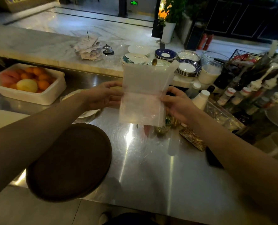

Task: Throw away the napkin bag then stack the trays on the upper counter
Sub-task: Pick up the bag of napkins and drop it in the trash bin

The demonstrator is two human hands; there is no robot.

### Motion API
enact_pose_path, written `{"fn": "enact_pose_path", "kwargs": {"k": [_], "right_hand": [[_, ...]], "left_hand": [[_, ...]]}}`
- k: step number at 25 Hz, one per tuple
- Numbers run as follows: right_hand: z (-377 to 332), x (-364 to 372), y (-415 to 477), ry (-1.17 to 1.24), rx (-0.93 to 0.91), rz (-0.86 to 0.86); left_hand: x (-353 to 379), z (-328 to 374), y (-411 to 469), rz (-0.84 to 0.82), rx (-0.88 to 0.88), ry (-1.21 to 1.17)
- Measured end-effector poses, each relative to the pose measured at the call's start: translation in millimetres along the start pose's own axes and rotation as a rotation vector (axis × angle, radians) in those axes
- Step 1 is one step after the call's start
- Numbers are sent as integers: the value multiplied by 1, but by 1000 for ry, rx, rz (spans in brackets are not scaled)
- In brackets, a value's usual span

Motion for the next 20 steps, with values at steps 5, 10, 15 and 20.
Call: {"fn": "enact_pose_path", "kwargs": {"k": [5, 10, 15, 20], "right_hand": [[-15, 4, 7, 46, -19, -1], [-42, 13, 5, -25, -112, -40], [-59, 29, 4, -101, -185, -143], [-71, 48, 6, -189, -224, -204]], "left_hand": [[-2, 11, -7, -3, 66, -62], [3, 31, -23, 18, 100, -8], [10, 46, -42, -13, 71, 52], [28, 57, -43, 95, -7, 579]]}}
Point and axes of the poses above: each hand's wrist, its own y-axis towards the middle knuckle, its own x-axis out of the palm, z = x × y, the point moved 5 cm from there along y, towards the middle knuckle, and after that the axes turned 14 degrees about -x, right-handed, at the moved point
